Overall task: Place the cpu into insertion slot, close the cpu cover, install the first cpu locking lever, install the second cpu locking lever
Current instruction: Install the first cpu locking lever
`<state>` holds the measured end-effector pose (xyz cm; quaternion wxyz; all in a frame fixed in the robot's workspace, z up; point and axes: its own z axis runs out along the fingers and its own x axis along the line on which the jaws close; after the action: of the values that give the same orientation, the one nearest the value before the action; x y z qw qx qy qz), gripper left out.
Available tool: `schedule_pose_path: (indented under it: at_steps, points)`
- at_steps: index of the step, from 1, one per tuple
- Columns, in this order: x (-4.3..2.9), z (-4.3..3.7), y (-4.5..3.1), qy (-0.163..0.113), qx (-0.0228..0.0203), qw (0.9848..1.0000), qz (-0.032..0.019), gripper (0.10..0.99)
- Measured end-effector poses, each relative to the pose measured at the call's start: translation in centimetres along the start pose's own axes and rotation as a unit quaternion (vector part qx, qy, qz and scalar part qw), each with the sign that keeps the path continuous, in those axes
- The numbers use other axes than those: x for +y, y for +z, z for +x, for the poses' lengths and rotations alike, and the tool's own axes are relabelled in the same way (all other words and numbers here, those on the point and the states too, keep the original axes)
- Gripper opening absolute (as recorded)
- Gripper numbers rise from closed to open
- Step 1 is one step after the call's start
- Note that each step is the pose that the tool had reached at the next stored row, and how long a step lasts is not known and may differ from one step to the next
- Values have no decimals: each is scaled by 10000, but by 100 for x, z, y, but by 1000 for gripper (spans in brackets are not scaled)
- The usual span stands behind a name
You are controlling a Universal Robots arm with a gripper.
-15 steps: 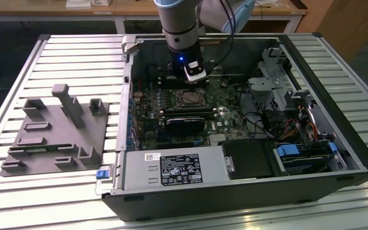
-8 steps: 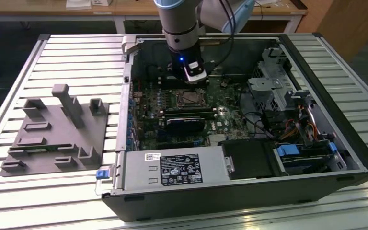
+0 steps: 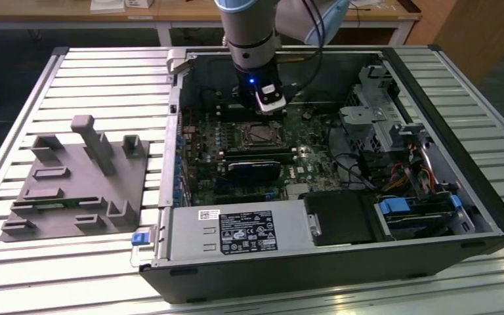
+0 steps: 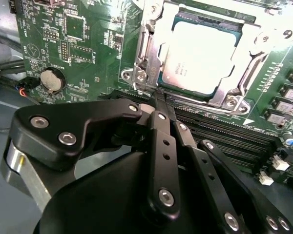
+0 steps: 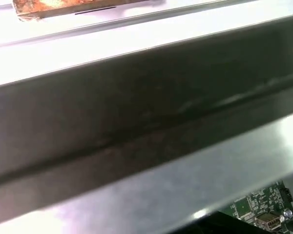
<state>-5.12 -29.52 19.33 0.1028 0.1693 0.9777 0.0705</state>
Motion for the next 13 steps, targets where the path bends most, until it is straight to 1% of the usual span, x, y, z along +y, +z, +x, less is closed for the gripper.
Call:
schedule_pose_path:
  at_steps: [2, 4, 13]
  points:
    - [2, -1, -8, 1, 1, 10000, 0, 106]
    - [7, -6, -31, 1, 0, 10000, -2, 106]
    - [34, -34, -187, 0, 1, 10000, -2, 106]
